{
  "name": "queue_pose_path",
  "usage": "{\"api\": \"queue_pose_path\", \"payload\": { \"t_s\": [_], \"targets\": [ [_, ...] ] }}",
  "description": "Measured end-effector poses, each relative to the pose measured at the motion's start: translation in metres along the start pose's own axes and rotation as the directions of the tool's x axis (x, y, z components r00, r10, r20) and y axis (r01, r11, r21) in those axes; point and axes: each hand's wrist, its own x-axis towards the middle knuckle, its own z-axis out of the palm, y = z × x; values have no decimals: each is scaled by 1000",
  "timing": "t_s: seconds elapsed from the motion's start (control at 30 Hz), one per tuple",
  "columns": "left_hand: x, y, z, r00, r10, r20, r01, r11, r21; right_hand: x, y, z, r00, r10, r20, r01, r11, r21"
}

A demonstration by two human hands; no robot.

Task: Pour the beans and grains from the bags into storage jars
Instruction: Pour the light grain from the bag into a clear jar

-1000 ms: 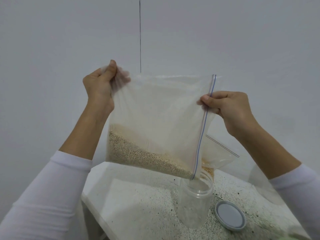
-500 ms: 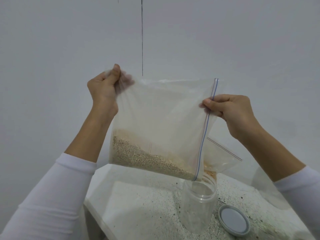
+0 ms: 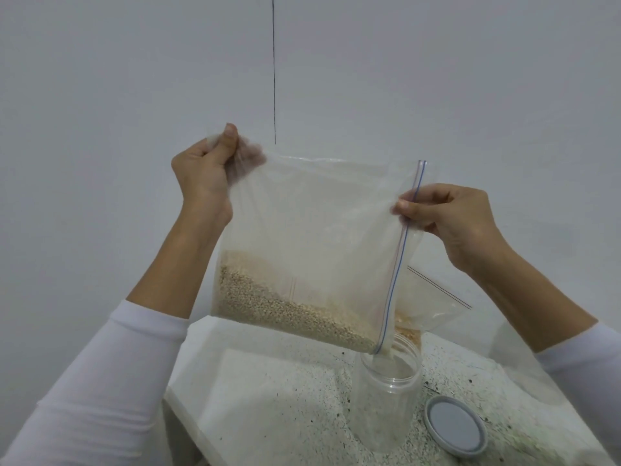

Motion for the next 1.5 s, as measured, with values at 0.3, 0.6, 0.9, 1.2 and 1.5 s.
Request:
{"api": "queue_pose_path", "payload": {
  "t_s": [0.3,0.6,0.9,1.2,1.5],
  "targets": [
    [1,2,4,1000,-1,-14,1,1000,-12,3,3,-1,998,-54,15,54,998,34],
    [-1,0,6,1000,0,-3,0,1000,-11,4,-1,0,999,-52,5,52,998,23],
    [-3,3,10,1000,0,-1,0,1000,1,0,-4,1,1000,-26,-6,26,998,64],
    [-6,9,14,1000,6,-6,-6,1000,-24,-2,-11,0,998,-48,-26,50,995,89],
    [-9,10,17,1000,-9,5,9,1000,-12,-8,-14,2,998,-61,8,61,997,43]
  ]
}}
